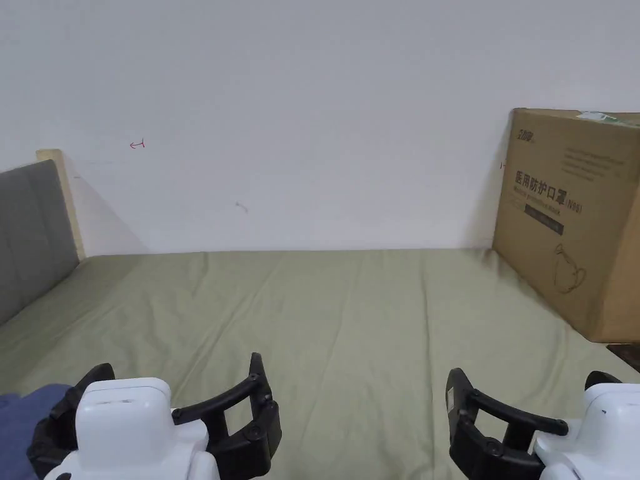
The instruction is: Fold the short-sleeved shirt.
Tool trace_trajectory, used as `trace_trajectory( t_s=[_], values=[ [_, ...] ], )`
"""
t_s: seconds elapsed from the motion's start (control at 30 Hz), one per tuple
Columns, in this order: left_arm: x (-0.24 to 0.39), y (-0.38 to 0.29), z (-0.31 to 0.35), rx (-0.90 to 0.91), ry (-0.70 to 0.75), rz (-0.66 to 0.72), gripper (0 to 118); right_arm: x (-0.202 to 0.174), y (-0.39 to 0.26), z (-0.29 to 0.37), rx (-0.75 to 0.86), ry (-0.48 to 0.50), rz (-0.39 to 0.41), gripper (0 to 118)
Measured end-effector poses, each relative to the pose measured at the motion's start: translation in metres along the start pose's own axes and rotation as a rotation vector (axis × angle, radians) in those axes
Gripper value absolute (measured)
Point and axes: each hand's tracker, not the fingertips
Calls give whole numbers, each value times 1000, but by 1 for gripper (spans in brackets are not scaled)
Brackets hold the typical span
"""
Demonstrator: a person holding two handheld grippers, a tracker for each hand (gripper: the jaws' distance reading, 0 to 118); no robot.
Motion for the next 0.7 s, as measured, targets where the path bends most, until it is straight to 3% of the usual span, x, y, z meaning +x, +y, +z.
trace_trajectory(
  t_s=[0.2,0.7],
  values=[
    [-4,-10,-3,8,10,-9,118,4,1,-5,-25,-6,-27,118],
    [0,-5,-3,-22,-12,-21,118,3,-2,-6,-39,-4,-6,118]
  ],
)
